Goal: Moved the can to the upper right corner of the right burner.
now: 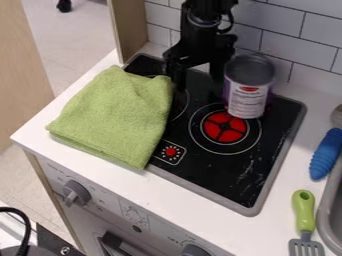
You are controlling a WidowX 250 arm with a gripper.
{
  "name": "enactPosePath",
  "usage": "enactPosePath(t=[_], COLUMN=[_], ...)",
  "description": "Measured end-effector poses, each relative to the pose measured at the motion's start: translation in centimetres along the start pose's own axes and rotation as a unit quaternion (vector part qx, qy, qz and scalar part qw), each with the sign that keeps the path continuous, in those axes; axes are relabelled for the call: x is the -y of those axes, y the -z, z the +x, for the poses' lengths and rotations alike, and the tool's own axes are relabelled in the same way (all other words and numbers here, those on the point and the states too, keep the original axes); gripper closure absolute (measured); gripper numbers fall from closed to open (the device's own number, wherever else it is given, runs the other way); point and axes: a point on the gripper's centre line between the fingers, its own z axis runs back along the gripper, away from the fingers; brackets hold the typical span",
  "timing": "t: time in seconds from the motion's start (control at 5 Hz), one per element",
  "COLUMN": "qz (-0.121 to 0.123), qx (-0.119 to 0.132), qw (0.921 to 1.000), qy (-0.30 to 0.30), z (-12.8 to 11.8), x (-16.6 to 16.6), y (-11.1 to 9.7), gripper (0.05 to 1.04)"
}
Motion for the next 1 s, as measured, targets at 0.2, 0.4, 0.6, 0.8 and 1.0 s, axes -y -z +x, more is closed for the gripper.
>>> enactPosePath(t=[0.2,0.4,0.6,0.8,1.0], qz=[-0.01,-0.02,-0.025,-0.034,-0.021], qx=[-0.001,-0.001,-0.004,0.0,0.022], qw=[0.9998,0.9992,0.9985,0.9986,0.9994], qy=[0.015,0.033,0.048,0.04,-0.019], z=[-0.9,-2.2,-3.5,-3.8,-2.0], x=[0.2,0.0,-0.1,-0.5,-1.7], y=[-0.6,-0.6,-0.6,-1.2,-1.6], gripper=[0.087,0.087,0.087,0.087,0.087])
